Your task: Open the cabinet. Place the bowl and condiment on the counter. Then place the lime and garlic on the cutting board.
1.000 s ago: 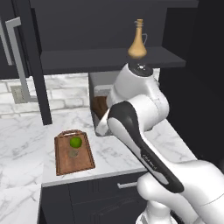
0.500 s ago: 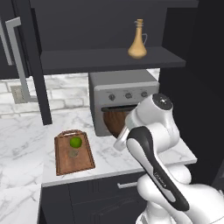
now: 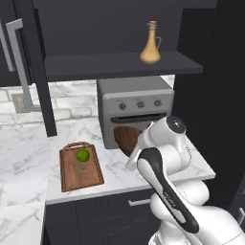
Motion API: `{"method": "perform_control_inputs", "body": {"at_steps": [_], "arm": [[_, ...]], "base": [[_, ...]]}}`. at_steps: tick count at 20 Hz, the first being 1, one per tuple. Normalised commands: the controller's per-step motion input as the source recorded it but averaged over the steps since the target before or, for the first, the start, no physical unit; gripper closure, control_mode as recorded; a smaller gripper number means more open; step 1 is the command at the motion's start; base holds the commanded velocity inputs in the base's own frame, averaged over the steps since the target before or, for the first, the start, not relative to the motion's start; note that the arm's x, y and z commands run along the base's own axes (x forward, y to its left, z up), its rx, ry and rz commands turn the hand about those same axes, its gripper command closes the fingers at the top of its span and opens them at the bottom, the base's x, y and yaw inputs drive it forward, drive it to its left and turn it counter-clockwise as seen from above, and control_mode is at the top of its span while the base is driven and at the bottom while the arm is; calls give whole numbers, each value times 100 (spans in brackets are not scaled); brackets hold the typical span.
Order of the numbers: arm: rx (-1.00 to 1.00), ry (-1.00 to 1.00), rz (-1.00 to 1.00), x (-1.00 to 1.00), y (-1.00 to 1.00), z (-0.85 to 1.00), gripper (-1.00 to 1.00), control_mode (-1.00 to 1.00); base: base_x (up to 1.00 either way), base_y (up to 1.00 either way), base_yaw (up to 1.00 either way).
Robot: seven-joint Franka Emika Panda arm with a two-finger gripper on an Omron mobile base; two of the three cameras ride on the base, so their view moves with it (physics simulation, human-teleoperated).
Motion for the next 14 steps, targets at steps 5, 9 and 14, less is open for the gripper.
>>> {"method": "perform_control_inputs", "body": {"at_steps": [5, 9, 14], "arm": [[-2, 1, 0, 17, -2, -37, 100, -100], [-1, 7, 0, 10, 0, -34, 100, -100], [0, 14, 0, 8, 0, -29, 100, -100]], "base": [[0, 0, 0], [0, 0, 0], [0, 0, 0]]}}
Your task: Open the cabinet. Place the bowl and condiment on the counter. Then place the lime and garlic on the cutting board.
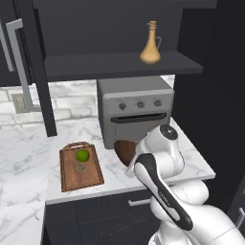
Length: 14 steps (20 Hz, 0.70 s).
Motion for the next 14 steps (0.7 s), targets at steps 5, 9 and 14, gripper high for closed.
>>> {"method": "perform_control_inputs", "body": {"at_steps": [5, 9, 14], "arm": [[0, 13, 0, 33, -3, -9, 100, -100], [0, 11, 0, 39, -2, -11, 100, -100], [0, 10, 3, 34, -4, -28, 100, -100]], "base": [[0, 0, 0], [0, 0, 0], [0, 0, 0]]}}
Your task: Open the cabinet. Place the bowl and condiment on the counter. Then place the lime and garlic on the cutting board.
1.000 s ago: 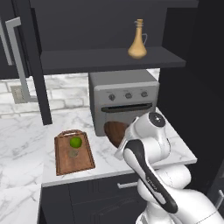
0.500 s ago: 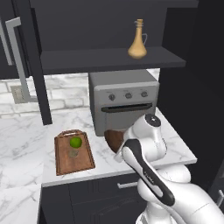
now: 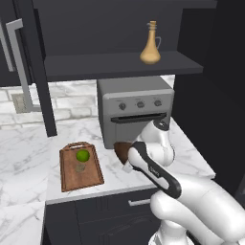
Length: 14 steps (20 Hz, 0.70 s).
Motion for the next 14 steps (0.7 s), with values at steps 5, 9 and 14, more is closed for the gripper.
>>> {"method": "perform_control_inputs", "body": {"at_steps": [5, 9, 14], "arm": [[-1, 9, 7, 14, 0, -71, 100, -100], [0, 6, 7, 0, 0, -44, 100, -100], [-1, 0, 2, 0, 0, 3, -100, -100]], "base": [[0, 0, 0], [0, 0, 0], [0, 0, 0]]}}
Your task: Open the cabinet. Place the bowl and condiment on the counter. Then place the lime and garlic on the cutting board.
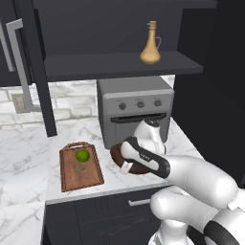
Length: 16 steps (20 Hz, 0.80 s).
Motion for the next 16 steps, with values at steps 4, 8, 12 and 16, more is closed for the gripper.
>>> {"method": "perform_control_inputs", "body": {"at_steps": [4, 8, 12, 16], "arm": [[-6, 0, 1, -4, 0, 22, -100, -100], [-13, -3, 3, -22, 0, 40, -100, -100], [-16, -7, 2, -36, 1, 68, -100, -100], [-11, -5, 0, -47, 0, 93, -100, -100]], "base": [[0, 0, 0], [0, 0, 0], [0, 0, 0], [0, 0, 0]]}}
